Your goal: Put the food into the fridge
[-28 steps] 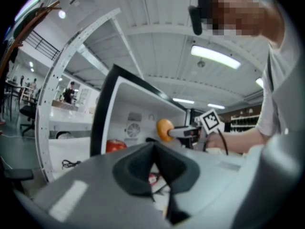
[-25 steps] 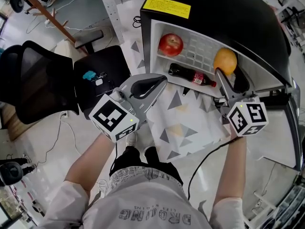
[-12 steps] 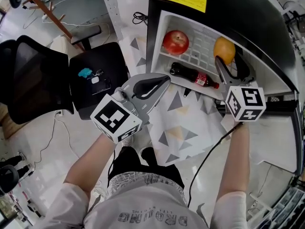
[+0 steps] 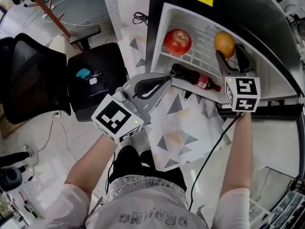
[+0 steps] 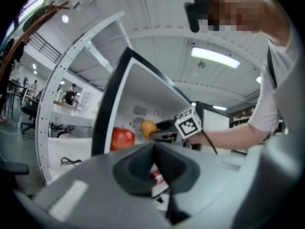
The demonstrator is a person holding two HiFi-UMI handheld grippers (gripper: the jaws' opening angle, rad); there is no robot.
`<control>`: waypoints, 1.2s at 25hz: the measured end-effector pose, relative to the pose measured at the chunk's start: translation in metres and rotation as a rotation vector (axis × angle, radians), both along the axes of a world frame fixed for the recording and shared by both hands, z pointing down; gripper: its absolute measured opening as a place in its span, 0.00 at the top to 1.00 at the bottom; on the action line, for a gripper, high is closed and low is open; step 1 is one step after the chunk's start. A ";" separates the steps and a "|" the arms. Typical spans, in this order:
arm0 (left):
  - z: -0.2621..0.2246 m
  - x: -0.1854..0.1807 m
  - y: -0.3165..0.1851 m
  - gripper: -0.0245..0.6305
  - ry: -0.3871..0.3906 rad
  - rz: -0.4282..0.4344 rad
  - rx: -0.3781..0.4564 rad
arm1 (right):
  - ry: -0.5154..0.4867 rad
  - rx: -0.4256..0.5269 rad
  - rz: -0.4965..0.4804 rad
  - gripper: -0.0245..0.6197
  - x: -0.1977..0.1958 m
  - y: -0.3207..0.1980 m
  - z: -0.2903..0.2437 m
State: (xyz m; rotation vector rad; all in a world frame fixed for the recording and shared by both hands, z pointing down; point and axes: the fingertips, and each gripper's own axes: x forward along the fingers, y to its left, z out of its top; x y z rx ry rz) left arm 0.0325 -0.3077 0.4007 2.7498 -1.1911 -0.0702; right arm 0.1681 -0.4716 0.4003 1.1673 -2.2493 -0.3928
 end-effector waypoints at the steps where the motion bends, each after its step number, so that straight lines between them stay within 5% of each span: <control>1: 0.003 0.000 0.000 0.95 -0.002 -0.001 -0.003 | 0.015 0.006 0.001 0.55 0.001 -0.004 0.002; 22: 0.020 -0.002 -0.011 0.95 0.009 -0.036 0.005 | 0.370 0.097 -0.020 0.55 0.001 -0.048 0.031; 30: 0.021 -0.002 -0.012 0.95 -0.028 -0.029 -0.005 | 0.431 0.093 -0.022 0.55 0.002 -0.050 0.033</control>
